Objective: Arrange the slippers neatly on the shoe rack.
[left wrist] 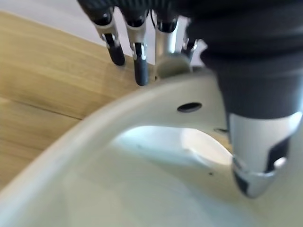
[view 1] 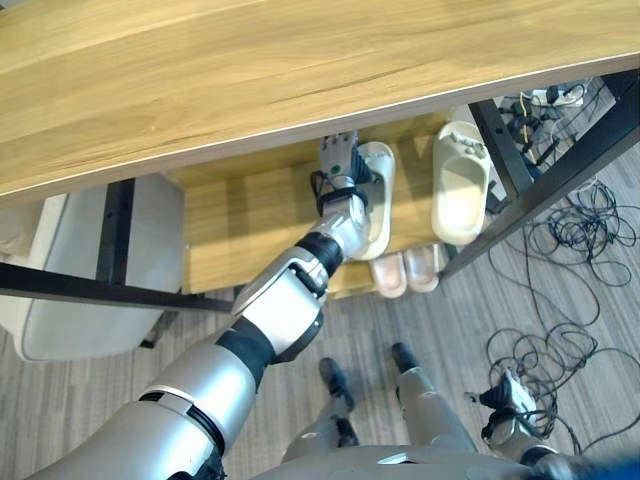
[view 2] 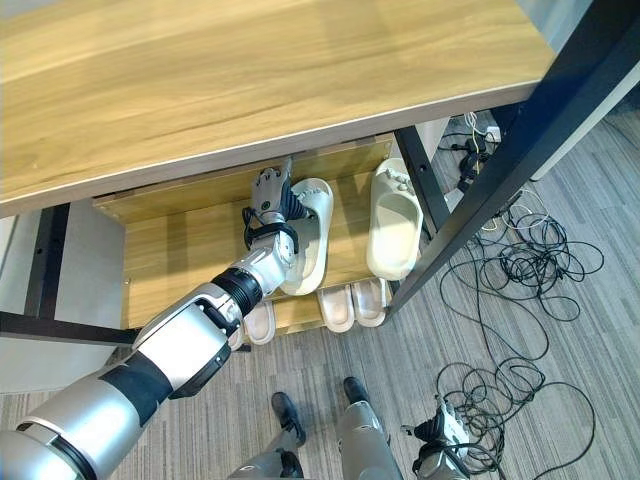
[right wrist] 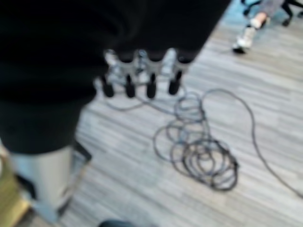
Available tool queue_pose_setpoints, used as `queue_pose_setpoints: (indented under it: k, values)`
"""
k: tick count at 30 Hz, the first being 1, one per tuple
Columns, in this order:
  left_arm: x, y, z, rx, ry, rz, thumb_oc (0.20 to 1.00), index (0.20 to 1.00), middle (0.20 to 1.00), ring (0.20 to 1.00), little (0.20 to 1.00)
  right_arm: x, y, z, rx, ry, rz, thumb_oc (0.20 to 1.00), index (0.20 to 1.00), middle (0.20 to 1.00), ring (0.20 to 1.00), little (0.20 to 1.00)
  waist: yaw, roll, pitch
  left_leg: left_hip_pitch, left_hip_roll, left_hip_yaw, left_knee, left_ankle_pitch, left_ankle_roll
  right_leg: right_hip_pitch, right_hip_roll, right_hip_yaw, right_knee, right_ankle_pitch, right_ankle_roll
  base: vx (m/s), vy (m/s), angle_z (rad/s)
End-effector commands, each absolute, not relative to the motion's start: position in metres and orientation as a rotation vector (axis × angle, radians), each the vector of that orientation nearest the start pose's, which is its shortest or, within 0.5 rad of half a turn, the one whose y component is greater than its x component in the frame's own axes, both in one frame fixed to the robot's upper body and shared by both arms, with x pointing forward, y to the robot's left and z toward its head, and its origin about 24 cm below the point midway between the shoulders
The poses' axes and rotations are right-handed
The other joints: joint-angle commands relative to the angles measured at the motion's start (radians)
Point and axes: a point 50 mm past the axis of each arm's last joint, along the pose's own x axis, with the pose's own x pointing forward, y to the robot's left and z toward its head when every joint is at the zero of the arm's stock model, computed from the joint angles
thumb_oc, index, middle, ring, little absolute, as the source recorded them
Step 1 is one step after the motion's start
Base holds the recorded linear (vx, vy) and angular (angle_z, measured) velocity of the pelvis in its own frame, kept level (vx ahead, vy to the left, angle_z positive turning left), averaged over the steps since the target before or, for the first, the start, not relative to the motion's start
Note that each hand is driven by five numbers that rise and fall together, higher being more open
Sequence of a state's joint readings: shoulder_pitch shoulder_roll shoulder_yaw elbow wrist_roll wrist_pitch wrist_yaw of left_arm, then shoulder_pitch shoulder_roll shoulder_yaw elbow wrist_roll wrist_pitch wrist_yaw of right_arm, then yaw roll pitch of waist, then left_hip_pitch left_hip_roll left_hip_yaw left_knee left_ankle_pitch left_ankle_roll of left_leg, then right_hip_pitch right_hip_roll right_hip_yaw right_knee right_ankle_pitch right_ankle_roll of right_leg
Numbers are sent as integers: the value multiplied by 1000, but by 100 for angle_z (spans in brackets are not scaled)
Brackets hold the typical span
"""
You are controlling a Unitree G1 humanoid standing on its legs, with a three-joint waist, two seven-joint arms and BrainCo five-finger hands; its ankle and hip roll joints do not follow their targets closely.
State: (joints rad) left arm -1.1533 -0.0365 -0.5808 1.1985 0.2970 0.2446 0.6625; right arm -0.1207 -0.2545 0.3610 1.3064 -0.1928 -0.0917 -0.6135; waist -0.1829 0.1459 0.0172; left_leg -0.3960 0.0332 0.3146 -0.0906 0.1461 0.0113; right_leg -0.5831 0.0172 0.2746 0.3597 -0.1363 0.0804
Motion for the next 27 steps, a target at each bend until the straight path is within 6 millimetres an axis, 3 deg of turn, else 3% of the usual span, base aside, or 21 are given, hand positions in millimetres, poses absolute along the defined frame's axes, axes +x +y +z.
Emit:
queue_pose_setpoints:
  k: [1,6,11,18,23,27]
  values:
    - [396,33,129,962,-81,147,1000,1000,1000,1000,1000,147,-261,-129,-946,872,-304,1000,1000,1000,1000,1000,11,15,82,117,-8,-73,3,-144,-74,123,-68,-36,-260,137,44,-21,-33,8]
    - [391,24,120,956,-66,58,1000,1000,1000,1000,1000,152,-261,-127,-931,873,-320,1000,1000,1000,1000,1000,25,22,89,129,-11,-84,3,-138,-75,139,-69,-43,-254,131,44,-23,-15,14]
    - [383,14,102,1092,-59,-76,1000,1000,1000,1000,1000,160,-263,-124,-930,872,-327,1000,1000,1000,1000,1000,42,39,103,146,-18,-91,3,-136,-75,157,-71,-45,-243,119,42,-34,1,6]
    - [383,11,113,1132,-168,-93,1000,1000,1000,1000,1000,155,-265,-126,-925,891,-347,1000,1000,1000,1000,1000,57,63,114,157,-23,-94,3,-133,-70,167,-74,-42,-239,117,43,-28,-6,1]
    - [388,20,125,1135,-239,-54,1000,1000,1000,1000,1000,150,-267,-127,-918,908,-361,1000,1000,1000,1000,1000,67,79,110,173,-25,-105,3,-131,-69,186,-76,-48,-237,112,44,5,-13,1]
    - [394,48,137,965,-238,22,1000,1000,1000,1000,1000,140,-267,-131,-904,946,-370,1000,1000,1000,1000,1000,81,91,95,193,-27,-116,3,-126,-70,216,-77,-63,-243,108,43,13,-35,7]
